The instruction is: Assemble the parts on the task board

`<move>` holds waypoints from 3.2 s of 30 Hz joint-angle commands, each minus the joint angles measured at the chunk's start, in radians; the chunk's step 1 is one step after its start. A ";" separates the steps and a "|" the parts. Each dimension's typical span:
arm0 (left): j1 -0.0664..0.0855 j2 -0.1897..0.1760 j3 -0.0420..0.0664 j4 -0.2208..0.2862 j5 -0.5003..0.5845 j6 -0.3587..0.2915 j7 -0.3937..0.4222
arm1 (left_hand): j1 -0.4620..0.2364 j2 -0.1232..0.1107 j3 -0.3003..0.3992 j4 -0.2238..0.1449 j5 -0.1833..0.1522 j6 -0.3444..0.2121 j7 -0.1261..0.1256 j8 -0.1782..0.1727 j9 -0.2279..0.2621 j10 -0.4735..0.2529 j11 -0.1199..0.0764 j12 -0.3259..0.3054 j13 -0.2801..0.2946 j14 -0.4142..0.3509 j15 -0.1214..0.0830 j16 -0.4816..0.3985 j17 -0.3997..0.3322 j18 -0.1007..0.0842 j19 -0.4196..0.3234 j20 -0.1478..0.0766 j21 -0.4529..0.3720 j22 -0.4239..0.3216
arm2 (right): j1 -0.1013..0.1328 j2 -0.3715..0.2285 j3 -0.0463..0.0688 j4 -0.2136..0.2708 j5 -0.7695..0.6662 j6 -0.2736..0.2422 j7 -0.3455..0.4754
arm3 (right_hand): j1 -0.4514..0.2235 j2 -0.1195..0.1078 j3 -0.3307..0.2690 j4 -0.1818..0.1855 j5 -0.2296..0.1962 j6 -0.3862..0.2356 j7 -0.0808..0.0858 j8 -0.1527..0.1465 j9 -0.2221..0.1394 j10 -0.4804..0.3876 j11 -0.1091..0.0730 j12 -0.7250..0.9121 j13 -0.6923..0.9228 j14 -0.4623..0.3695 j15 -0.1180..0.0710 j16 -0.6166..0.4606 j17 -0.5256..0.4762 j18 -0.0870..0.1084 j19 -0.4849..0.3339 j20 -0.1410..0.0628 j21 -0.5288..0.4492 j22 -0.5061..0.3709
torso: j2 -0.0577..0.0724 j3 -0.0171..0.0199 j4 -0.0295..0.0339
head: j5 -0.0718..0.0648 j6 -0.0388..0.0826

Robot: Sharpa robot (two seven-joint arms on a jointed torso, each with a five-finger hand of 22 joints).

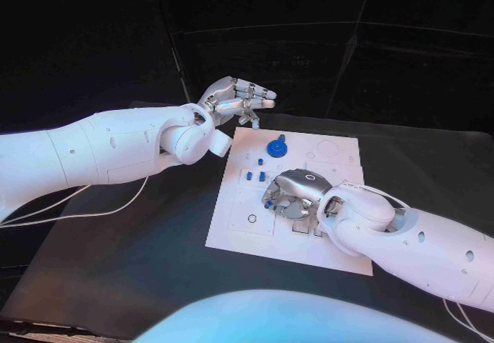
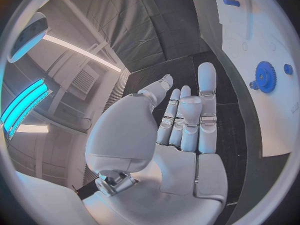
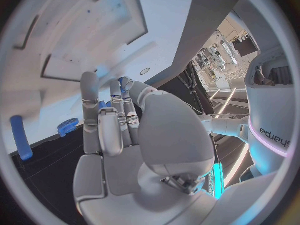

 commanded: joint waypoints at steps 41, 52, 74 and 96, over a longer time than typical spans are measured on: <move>0.001 0.002 0.000 -0.012 0.004 0.026 -0.002 | 0.013 0.010 -0.005 0.001 -0.004 -0.009 0.001 0.002 0.000 -0.017 0.003 0.005 -0.001 -0.003 0.002 0.005 -0.004 0.013 0.000 0.008 -0.004 -0.002 | 0.094 -0.253 0.009 0.175 0.125 -0.034 -0.082 | -0.095 -0.069 -0.213 0.042 0.072 -0.160 0.026 -0.024 -0.002 -0.220 0.045 -0.050 -0.004 0.030 0.030 -0.021 -0.042 0.015 -0.037 0.031 -0.057 -0.060 | -0.001 -0.0010 -0.0010 | -0.067 0.051; 0.001 0.004 0.000 -0.012 0.004 0.028 -0.003 | 0.013 0.010 -0.005 0.001 -0.004 -0.009 0.001 0.002 0.000 -0.017 0.003 0.005 -0.001 -0.003 0.002 0.005 -0.004 0.013 0.000 0.008 -0.004 -0.002 | 0.122 -0.290 0.012 0.155 0.067 0.060 -0.124 | 0.008 -0.045 -0.420 0.127 0.091 -0.196 0.001 -0.023 0.000 -0.308 0.052 0.019 0.001 0.011 0.038 -0.047 -0.089 0.015 -0.042 0.040 -0.091 -0.085 | 0.001 0.0002 -0.0006 | -0.081 0.058; 0.001 0.003 0.000 -0.011 0.004 0.031 -0.006 | 0.014 0.010 -0.006 0.001 -0.004 -0.009 0.001 0.003 0.000 -0.019 0.003 0.006 -0.001 -0.003 0.002 0.006 -0.004 0.013 0.000 0.009 -0.004 -0.002 | 0.123 -0.226 0.011 0.091 0.023 0.118 -0.140 | 0.094 0.056 -0.285 0.104 -0.012 -0.101 0.017 -0.015 0.001 -0.145 0.028 0.049 -0.012 0.031 0.013 -0.038 -0.073 0.014 -0.009 0.015 -0.078 -0.086 | 0.001 0.0001 0.0000 | -0.081 0.051; 0.001 0.005 0.000 -0.007 0.004 0.035 -0.012 | 0.013 0.011 -0.007 0.002 -0.004 -0.010 0.002 0.003 0.001 -0.021 0.004 0.006 -0.001 -0.004 0.003 0.005 -0.005 0.013 0.000 0.009 -0.005 -0.002 | 0.123 -0.206 0.011 0.071 -0.023 0.078 -0.153 | 0.093 0.028 -0.065 0.059 -0.028 -0.043 0.016 -0.017 0.000 -0.041 0.019 -0.031 -0.008 0.041 0.004 -0.016 -0.038 0.015 -0.006 0.005 -0.053 -0.074 | 0.000 0.0000 0.0007 | -0.086 0.046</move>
